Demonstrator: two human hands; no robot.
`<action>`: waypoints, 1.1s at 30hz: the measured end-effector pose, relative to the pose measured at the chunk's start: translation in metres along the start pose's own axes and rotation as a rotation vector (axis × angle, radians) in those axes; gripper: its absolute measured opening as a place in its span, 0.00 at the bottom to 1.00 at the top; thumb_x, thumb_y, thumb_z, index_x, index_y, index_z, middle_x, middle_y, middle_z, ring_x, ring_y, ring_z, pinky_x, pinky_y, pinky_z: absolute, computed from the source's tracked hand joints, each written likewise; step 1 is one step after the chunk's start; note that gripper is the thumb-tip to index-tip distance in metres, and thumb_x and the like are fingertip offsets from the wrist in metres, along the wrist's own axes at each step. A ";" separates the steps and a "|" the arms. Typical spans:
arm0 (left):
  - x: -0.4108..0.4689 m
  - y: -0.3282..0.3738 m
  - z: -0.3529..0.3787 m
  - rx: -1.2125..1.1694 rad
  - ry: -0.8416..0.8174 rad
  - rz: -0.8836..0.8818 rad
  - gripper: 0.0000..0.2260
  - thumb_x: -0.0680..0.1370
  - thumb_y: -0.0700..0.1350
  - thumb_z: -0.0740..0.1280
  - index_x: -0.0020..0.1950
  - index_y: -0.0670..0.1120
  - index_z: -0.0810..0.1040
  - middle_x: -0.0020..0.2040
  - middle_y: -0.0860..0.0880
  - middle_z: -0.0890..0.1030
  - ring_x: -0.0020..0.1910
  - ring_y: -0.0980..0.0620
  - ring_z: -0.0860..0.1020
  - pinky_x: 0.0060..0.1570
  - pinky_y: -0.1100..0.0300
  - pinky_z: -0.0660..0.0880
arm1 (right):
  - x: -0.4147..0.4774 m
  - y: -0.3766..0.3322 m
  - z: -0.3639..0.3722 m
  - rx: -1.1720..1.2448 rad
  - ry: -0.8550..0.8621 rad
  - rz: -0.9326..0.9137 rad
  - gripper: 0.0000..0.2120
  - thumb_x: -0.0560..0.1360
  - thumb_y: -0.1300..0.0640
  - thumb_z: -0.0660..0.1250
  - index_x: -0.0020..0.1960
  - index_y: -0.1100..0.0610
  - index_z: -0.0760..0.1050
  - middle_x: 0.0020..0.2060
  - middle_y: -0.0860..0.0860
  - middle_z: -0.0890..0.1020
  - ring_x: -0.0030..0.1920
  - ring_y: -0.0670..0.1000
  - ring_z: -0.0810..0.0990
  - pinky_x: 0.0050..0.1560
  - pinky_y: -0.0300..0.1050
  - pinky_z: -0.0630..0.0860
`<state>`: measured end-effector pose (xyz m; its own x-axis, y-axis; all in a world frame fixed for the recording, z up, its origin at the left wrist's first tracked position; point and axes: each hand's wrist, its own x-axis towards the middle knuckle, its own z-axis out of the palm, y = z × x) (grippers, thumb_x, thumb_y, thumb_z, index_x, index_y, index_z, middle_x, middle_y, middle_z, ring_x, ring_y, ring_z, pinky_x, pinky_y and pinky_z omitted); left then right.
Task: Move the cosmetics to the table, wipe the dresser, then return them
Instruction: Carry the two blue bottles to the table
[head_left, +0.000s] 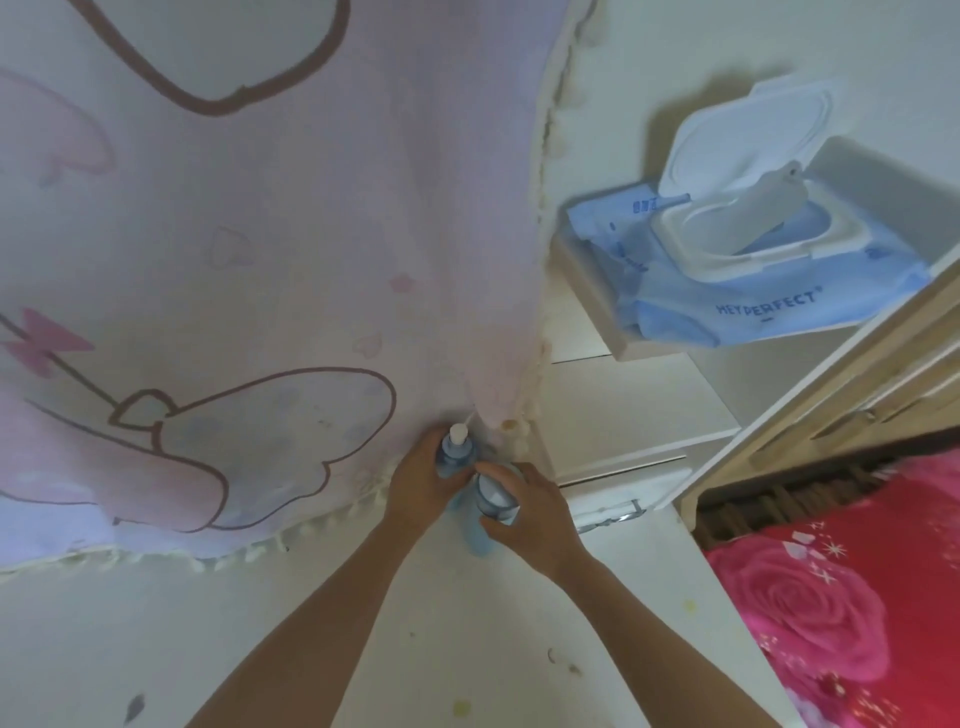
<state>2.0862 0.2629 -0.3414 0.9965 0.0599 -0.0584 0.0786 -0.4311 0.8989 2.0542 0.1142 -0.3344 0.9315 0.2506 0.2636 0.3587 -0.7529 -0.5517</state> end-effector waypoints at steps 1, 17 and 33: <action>-0.004 -0.002 -0.002 -0.010 0.008 0.024 0.16 0.71 0.43 0.72 0.57 0.46 0.75 0.46 0.53 0.76 0.47 0.53 0.74 0.44 0.66 0.66 | -0.001 -0.001 0.001 -0.001 0.014 -0.005 0.27 0.61 0.52 0.70 0.60 0.45 0.71 0.49 0.56 0.81 0.44 0.56 0.81 0.45 0.39 0.71; -0.102 -0.046 -0.080 0.106 0.276 0.024 0.24 0.63 0.58 0.69 0.57 0.52 0.73 0.39 0.62 0.75 0.39 0.52 0.77 0.39 0.59 0.75 | -0.012 -0.021 0.017 -0.181 0.110 -0.100 0.33 0.53 0.59 0.77 0.55 0.49 0.68 0.41 0.56 0.81 0.38 0.58 0.81 0.33 0.48 0.76; -0.296 -0.020 -0.100 0.055 1.044 -0.415 0.14 0.66 0.40 0.76 0.47 0.44 0.74 0.42 0.48 0.78 0.37 0.49 0.78 0.33 0.70 0.72 | -0.043 -0.144 0.015 0.592 -0.585 -0.528 0.36 0.69 0.64 0.70 0.60 0.34 0.56 0.53 0.42 0.69 0.52 0.32 0.68 0.50 0.20 0.63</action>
<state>1.7866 0.3432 -0.2985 0.3833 0.9212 0.0669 0.4255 -0.2404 0.8724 1.9638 0.2211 -0.2785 0.4686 0.8487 0.2451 0.5611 -0.0716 -0.8247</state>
